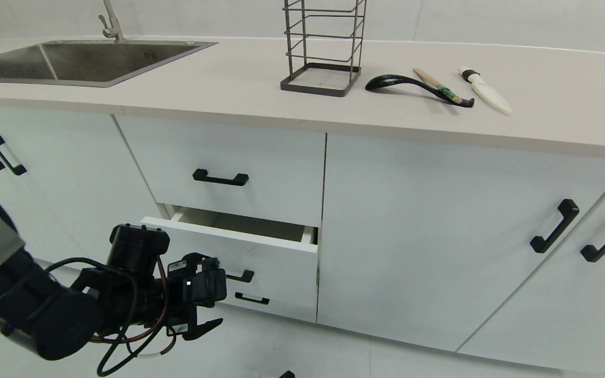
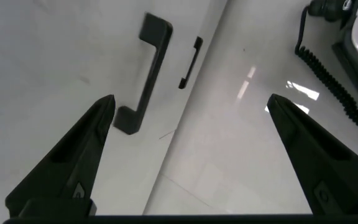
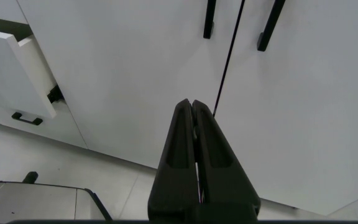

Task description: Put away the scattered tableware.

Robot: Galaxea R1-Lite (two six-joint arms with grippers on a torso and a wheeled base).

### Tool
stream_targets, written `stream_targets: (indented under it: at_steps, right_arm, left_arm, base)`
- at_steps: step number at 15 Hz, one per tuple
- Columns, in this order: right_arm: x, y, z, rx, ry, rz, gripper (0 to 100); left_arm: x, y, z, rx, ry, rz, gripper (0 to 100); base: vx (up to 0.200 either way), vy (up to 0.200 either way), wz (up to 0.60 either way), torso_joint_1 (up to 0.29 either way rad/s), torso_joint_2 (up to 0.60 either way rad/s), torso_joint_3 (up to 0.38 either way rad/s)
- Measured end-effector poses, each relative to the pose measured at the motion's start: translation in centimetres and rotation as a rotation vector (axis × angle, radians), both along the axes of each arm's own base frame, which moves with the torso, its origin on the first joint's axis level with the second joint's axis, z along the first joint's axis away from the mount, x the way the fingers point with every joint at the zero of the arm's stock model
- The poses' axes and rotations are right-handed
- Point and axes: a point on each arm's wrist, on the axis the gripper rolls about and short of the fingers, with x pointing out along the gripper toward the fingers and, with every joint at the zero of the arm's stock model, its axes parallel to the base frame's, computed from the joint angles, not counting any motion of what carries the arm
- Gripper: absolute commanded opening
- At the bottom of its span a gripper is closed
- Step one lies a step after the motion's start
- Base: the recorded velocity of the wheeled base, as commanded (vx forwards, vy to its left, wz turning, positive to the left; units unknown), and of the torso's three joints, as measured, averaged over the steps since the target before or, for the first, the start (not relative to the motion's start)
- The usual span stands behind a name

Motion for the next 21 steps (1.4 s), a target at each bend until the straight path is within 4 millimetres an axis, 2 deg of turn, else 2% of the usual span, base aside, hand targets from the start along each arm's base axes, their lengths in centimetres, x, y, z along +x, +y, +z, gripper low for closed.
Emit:
stream_targets:
  at_steps: [4,7,9,14,21]
  right_arm:
    - [0.0,0.0,0.0,0.000,0.000,0.000,0]
    - [0.0,0.0,0.0,0.000,0.000,0.000,0]
    - [0.0,0.0,0.0,0.000,0.000,0.000,0]
    - [0.0,0.0,0.0,0.000,0.000,0.000,0]
    - [0.0,0.0,0.0,0.000,0.000,0.000,0]
  left_arm:
    - [-2.1,-1.1,3.4,-0.147,-0.029,0.024,100]
    - [-1.7,-1.2,5.0,-0.193,-0.079,0.039,100]
    - [-0.5,-1.5,5.3,-0.200,-0.103,0.042,100]
    - [3.4,-2.9,4.2,-0.194,-0.103,0.041,100]
    - [5.1,-3.3,1.9,-0.182,-0.070,0.051,100]
  base:
    - [0.000,0.000,0.00,0.000,0.00,0.000]
    - [0.000,0.000,0.00,0.000,0.00,0.000]
    - [0.000,0.000,0.00,0.000,0.00,0.000]
    - [0.000,0.000,0.00,0.000,0.00,0.000]
    - [0.000,0.000,0.00,0.000,0.00,0.000]
